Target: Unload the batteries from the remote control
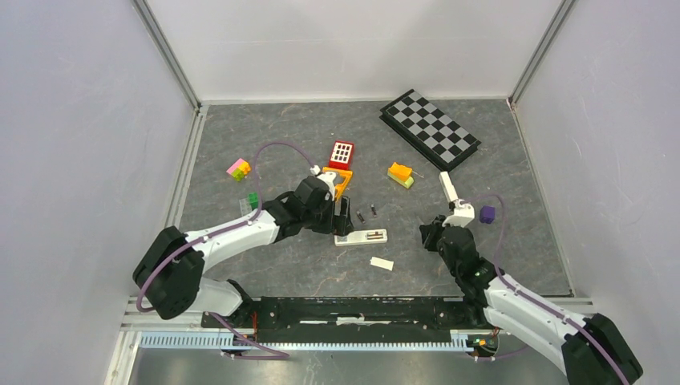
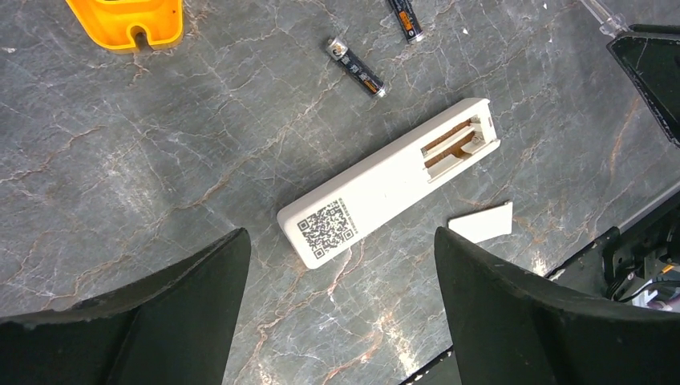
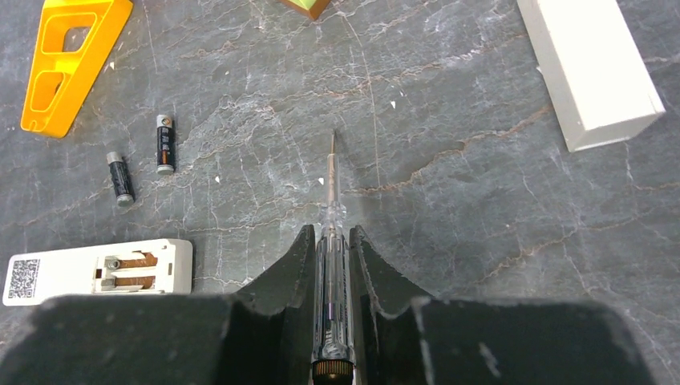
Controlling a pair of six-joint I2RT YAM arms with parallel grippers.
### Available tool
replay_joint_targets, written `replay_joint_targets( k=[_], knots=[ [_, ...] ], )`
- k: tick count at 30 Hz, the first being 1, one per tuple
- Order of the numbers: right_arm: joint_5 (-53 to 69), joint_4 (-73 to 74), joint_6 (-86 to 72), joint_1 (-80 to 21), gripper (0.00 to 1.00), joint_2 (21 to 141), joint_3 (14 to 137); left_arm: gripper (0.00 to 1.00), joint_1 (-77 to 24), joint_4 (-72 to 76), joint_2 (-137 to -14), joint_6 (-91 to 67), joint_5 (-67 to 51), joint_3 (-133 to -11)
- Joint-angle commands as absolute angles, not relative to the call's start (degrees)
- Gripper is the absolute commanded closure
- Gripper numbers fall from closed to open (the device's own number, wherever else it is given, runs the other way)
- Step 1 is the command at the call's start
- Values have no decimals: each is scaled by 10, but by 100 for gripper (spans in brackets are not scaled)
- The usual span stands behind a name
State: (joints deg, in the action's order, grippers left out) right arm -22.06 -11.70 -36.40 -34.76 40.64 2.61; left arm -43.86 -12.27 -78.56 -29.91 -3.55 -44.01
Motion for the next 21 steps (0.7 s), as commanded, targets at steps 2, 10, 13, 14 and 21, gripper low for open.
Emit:
replay_joint_targets(
  k=[2,10,13,14,21],
  knots=[
    [-173,-63,-297,-342,89,477,62,6,-440,-104,-763,-290,-21,-435],
    [-138,39,-218,-340,85,555,136,0,-440,-100,-744,-295,-9,-424],
    [-136,76,-192,-340,81,572,165,0,-440,-99,-743,-294,-8,-424],
    [-139,87,-188,-340,81,576,175,0,-440,-99,-744,-294,-9,-425],
    [-139,106,-167,-340,67,575,189,0,-440,-98,-748,-293,-12,-432]
  ],
)
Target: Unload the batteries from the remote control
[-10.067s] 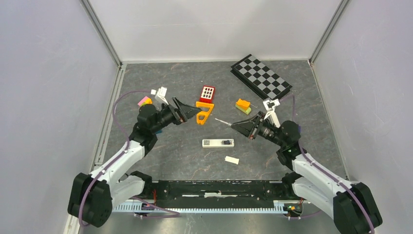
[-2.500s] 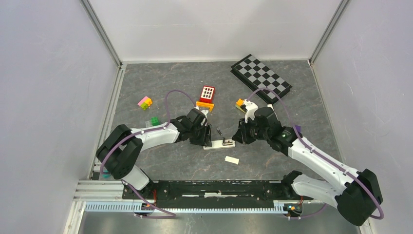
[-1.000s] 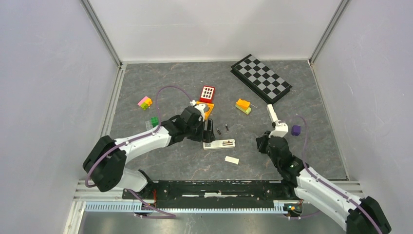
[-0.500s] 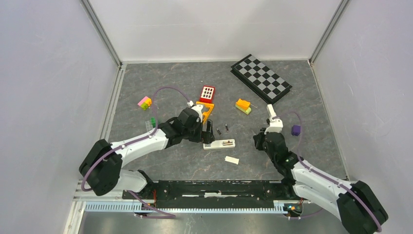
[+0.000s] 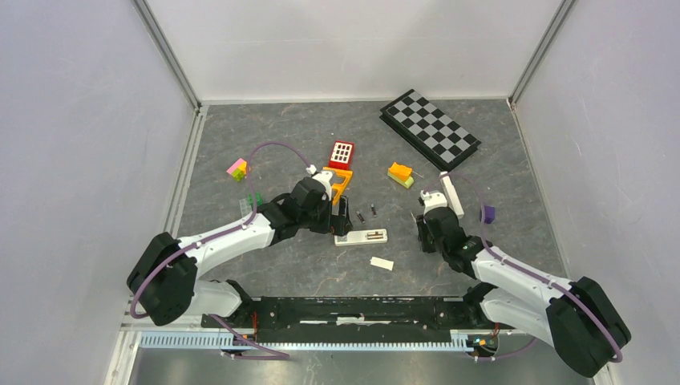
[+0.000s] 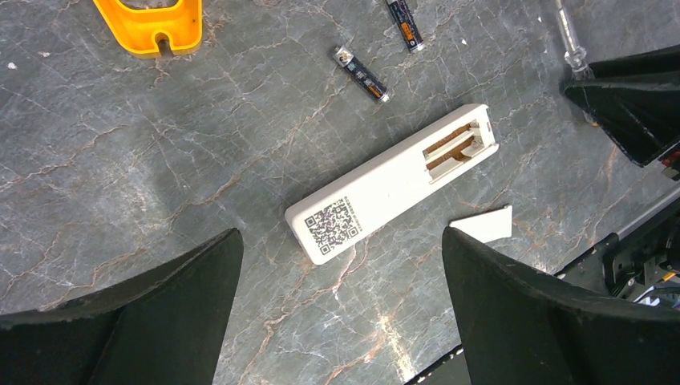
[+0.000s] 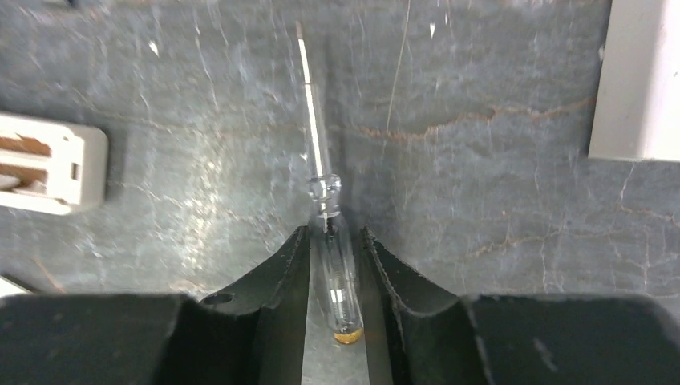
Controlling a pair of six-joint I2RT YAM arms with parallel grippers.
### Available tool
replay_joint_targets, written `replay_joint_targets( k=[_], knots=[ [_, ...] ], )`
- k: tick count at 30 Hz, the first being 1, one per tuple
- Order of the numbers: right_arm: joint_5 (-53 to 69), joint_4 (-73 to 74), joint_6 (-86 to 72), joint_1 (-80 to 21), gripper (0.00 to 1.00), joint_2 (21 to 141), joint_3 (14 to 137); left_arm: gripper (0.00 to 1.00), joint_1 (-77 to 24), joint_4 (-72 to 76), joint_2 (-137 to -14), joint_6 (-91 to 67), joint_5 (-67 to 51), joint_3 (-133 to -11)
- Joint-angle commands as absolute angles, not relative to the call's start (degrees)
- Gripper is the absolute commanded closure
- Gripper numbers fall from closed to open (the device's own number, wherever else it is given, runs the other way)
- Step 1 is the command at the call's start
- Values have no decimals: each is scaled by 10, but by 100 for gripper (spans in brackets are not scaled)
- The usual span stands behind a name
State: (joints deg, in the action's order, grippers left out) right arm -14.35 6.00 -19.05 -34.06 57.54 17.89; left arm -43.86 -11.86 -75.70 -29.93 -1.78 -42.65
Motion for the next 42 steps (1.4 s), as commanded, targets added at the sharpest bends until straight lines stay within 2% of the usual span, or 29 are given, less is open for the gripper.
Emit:
replay_joint_targets(
  k=[1,5,10,16,19,28,35,39,42],
  knots=[
    [-139,105,-169,-340,67,574,190,0,-439,-98,-748,-294,-11,-432],
    [-117,106,-168,-340,64,564,203,0,-439,-98,-744,-296,-9,-433],
    [-60,105,-193,-340,48,532,234,0,-439,-104,-738,-296,-3,-432],
    [54,86,-208,-341,40,570,266,0,-439,-99,-720,-301,19,-429],
    [104,51,-223,-345,38,620,271,0,-439,-99,-716,-301,24,-430],
    [149,-90,-282,-395,38,754,283,0,-439,-111,-681,-309,51,-414],
    [184,-147,-306,-471,41,890,369,0,-437,-123,-658,-310,76,-410],
    [167,-147,-303,-488,41,899,388,0,-436,-132,-634,-311,108,-409],
    [125,-140,-287,-481,38,852,371,0,-436,-139,-617,-312,128,-405]
  ],
)
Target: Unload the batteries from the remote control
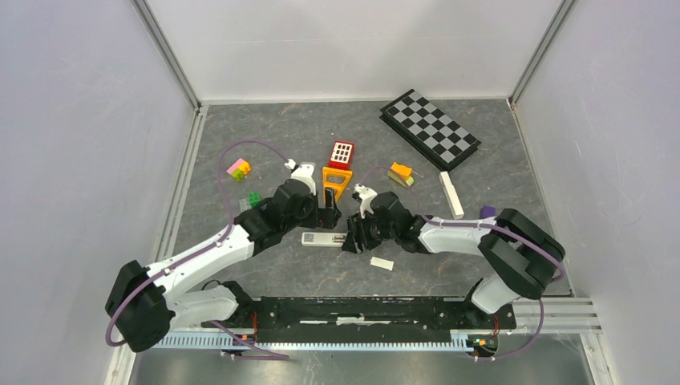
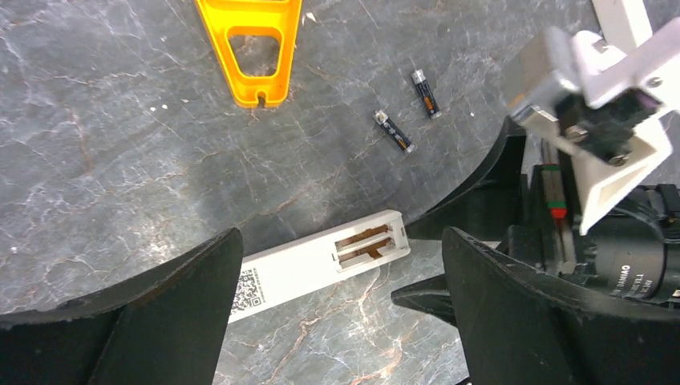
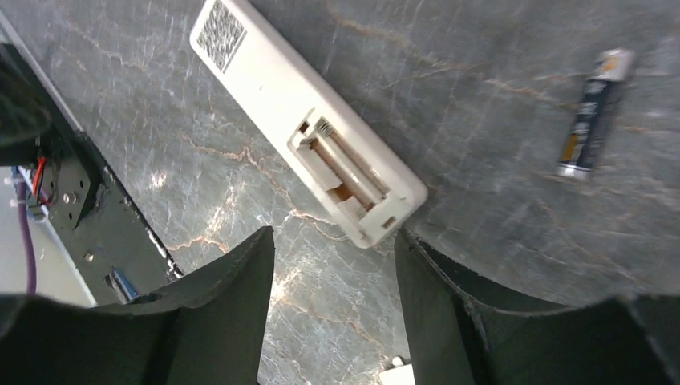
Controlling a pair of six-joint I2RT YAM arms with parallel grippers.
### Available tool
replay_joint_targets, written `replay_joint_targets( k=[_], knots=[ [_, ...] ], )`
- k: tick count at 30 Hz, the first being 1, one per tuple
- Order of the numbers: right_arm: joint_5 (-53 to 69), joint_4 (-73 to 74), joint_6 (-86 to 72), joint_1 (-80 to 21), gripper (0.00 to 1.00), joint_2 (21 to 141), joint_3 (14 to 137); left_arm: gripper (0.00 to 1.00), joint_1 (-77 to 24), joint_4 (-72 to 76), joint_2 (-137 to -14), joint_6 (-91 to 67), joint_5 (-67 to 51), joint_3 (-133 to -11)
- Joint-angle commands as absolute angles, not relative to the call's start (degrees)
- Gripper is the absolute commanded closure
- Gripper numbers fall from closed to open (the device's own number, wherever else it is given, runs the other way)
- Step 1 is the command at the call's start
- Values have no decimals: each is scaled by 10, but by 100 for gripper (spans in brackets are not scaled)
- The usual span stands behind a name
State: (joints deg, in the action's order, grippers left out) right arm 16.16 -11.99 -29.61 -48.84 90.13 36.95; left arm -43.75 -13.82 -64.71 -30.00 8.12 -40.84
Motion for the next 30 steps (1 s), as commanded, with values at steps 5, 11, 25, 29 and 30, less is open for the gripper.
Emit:
replay_joint_targets(
  k=[5,11,25,29,30],
  knots=[
    [82,-110,-251,-438,35,741,333,0,-435,-129,-606,-309,131,-396],
    [-86,-30,-214,-358,29,592,289,0,-436,-44,-633,-277,-30,-391],
    [-149,91,-83,-136,20,654,346,1,-571,42,-872,-260,-137,-474],
    [-130,90,-75,-96,24,688,350,1,-571,40,-887,-266,-86,-453],
    [-122,89,-70,-88,24,697,353,1,-571,31,-889,-265,-74,-453]
  ],
)
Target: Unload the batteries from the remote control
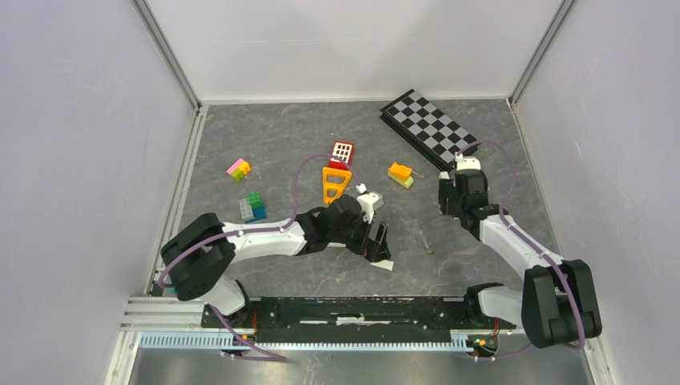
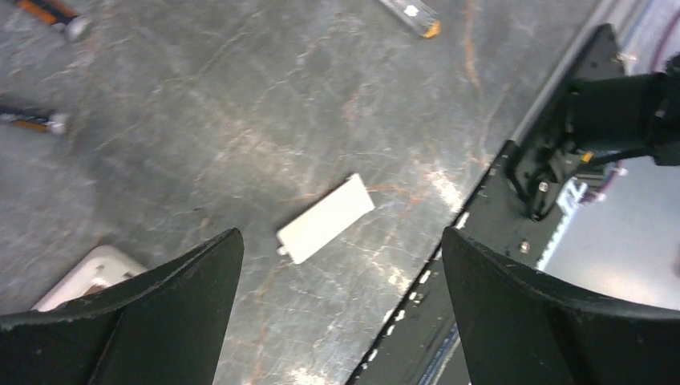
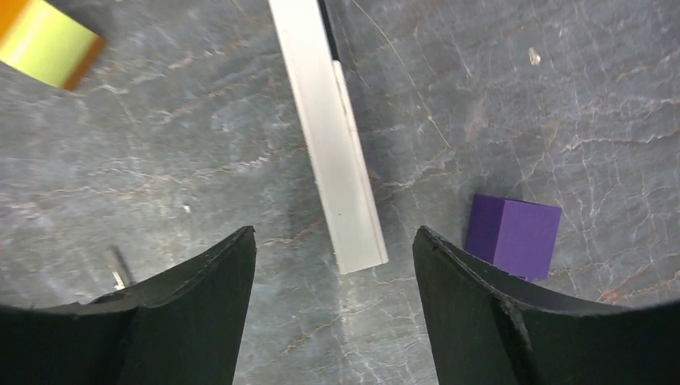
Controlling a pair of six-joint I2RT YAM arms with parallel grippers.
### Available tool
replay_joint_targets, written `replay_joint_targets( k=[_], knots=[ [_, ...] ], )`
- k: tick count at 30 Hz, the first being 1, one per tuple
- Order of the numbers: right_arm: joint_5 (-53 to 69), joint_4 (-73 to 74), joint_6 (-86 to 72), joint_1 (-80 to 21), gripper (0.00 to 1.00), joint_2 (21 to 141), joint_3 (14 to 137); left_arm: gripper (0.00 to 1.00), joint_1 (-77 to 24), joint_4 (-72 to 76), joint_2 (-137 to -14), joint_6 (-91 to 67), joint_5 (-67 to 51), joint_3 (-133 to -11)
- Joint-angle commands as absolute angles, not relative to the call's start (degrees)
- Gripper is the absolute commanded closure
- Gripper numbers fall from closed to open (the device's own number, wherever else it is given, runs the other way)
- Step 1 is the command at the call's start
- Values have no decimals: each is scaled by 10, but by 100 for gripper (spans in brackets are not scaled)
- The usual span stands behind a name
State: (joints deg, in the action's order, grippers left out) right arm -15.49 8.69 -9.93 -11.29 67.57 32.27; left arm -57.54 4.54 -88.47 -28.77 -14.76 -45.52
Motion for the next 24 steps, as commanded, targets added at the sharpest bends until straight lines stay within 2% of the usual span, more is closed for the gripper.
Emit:
replay_joint_targets(
  k=[1,8,12,20,22,24],
  knots=[
    [-114,89,-64,-82,25,708,355,1,-570,21,-892,-264,-60,-453],
    [-90,88,-64,-65,35,767,373,1,-570,-57,-918,-260,24,-454],
    [-87,87,-66,-64,45,791,380,1,-568,-66,-895,-274,62,-428],
    [-86,84,-70,-65,54,810,381,1,-559,-98,-853,-287,110,-409],
    [-85,84,-72,-64,61,809,380,1,-555,-111,-846,-285,124,-411],
    [-85,83,-71,-65,75,804,380,1,-553,-122,-834,-283,140,-410]
  ],
)
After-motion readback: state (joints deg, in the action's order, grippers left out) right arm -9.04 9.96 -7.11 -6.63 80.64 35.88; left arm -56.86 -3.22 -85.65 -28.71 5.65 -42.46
